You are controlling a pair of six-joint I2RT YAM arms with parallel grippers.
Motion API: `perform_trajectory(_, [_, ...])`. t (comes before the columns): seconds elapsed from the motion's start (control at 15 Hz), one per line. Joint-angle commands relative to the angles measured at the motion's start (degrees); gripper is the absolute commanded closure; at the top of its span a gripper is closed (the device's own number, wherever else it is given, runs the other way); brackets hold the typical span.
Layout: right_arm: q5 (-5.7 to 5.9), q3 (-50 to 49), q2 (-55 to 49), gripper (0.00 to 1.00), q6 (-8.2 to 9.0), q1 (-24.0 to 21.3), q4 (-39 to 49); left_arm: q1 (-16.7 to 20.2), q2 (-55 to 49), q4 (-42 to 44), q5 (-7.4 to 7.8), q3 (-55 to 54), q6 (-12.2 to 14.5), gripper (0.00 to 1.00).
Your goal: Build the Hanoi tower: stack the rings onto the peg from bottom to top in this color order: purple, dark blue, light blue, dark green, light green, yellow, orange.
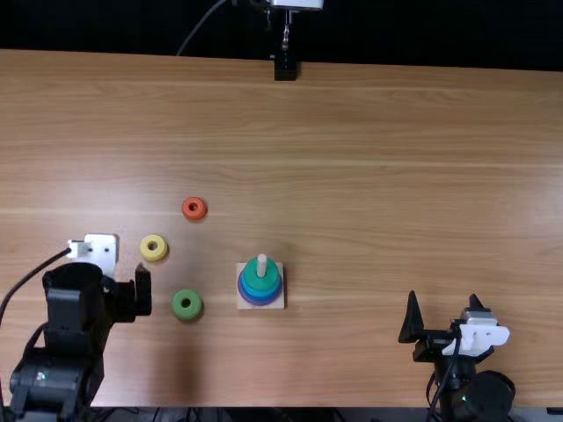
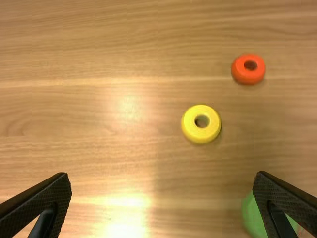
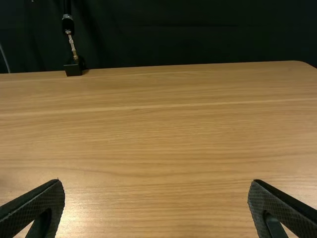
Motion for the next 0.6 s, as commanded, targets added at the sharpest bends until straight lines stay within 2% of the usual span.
perform_trajectory(0.0, [0.49, -3.66, -0.69, 0.0, 0.09, -0.57, -3.99, -0.19, 2.53, -1.6, -0.07, 4.34, -5.93, 0.0])
perform_trajectory(0.07, [0.49, -3.66, -0.69, 0.0, 0.09, -0.57, -3.99, -0.37, 4.47, -4.14, 0.77, 6.1, -8.56, 0.0])
perform_trajectory(0.13, [0.49, -3.66, -0.69, 0.0, 0.09, -0.57, -3.99, -0.54, 6.75, -6.77, 2.88, 7.33, -10.99, 0.0])
perform_trajectory(0.2, [0.49, -3.66, -0.69, 0.0, 0.09, -0.57, -3.99, -0.81, 9.21, -8.46, 5.62, 8.21, -12.78, 0.0])
perform_trajectory(0.27, [0.49, -3.66, -0.69, 0.0, 0.09, -0.57, -3.99, -0.81, 11.23, -9.2, 7.94, 9.09, -13.1, 0.0])
perform_trajectory(0.33, [0.49, -3.66, -0.69, 0.0, 0.09, -0.57, -3.99, -0.81, 12.9, -10.36, 8.68, 10.32, -13.1, 0.0])
perform_trajectory(0.47, [0.49, -3.66, -0.69, 0.0, 0.09, -0.57, -3.99, -0.72, 17.47, -13.94, 9.0, 13.22, -12.99, 0.0])
perform_trajectory(0.53, [0.49, -3.66, -0.69, 0.0, 0.09, -0.57, -3.99, -0.81, 19.85, -15.0, 10.37, 13.75, -12.78, 0.0])
